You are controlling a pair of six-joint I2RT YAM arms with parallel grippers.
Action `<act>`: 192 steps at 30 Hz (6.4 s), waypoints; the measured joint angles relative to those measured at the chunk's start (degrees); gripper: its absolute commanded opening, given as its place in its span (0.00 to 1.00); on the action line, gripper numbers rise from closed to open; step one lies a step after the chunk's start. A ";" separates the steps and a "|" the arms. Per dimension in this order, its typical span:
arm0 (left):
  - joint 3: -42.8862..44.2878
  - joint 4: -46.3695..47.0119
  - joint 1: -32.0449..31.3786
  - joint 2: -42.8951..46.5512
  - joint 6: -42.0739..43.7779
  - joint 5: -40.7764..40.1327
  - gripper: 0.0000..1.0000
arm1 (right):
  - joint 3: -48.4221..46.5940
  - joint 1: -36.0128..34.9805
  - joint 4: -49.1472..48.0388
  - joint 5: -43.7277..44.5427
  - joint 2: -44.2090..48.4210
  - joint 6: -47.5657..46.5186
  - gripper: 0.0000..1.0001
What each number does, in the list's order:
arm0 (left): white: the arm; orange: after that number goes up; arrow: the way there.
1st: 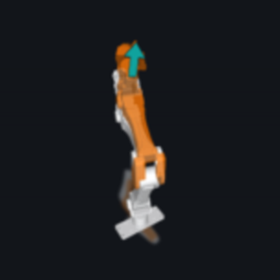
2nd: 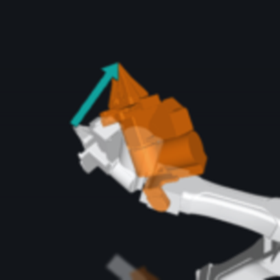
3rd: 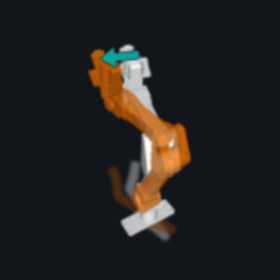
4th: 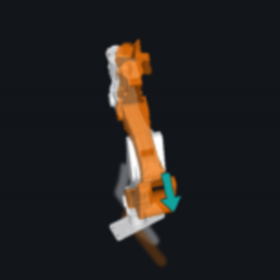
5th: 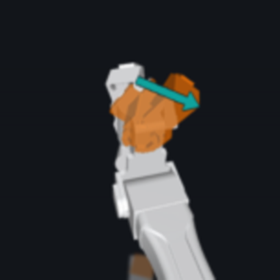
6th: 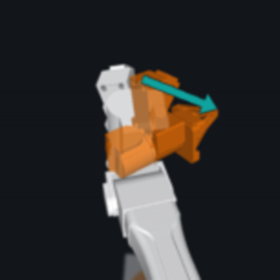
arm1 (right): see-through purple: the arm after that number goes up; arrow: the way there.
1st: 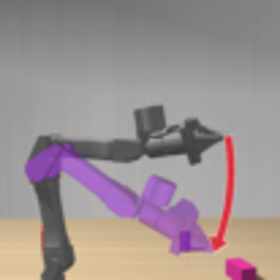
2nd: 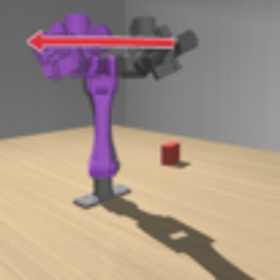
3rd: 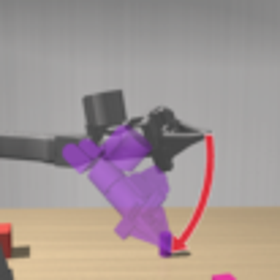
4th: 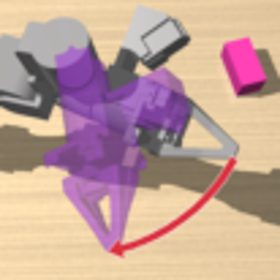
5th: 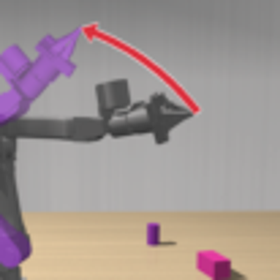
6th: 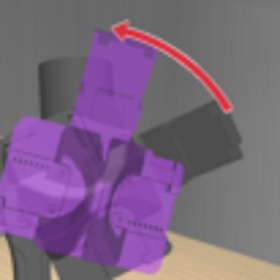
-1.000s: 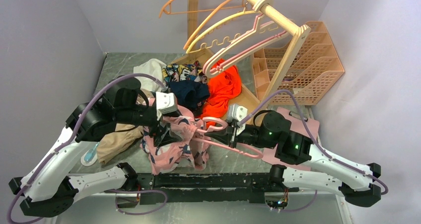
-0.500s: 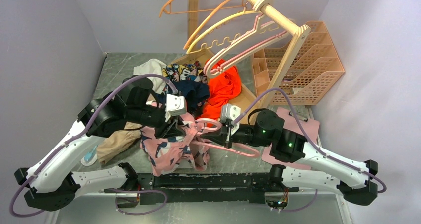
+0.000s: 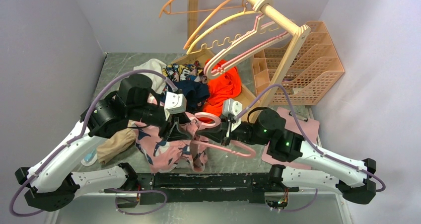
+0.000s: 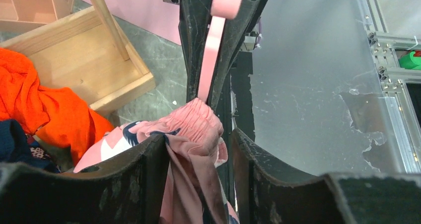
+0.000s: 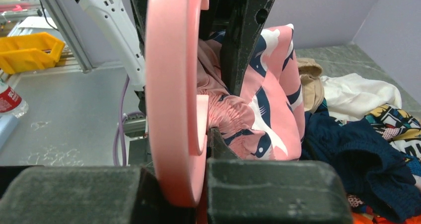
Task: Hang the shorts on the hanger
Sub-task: Hang the shorts on the hanger.
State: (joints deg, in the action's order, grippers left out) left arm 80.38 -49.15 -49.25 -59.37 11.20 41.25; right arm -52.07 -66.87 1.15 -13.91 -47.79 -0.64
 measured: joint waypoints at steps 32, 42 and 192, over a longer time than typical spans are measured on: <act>-4.59 0.15 -0.72 1.70 1.55 -0.96 0.07 | 0.70 0.28 -4.31 -1.27 -2.19 9.18 0.00; -9.66 9.90 -1.90 8.76 -1.31 -10.21 0.23 | -0.74 0.11 -3.76 -0.02 -2.56 7.67 0.00; 3.37 10.10 -1.90 31.74 -5.03 -41.68 0.07 | -11.13 -1.14 3.67 19.67 -18.12 24.11 0.00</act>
State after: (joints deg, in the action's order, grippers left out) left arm 83.74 -39.05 -51.16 -27.64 6.17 -0.43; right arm -63.20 -68.01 4.82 5.76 -65.91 23.46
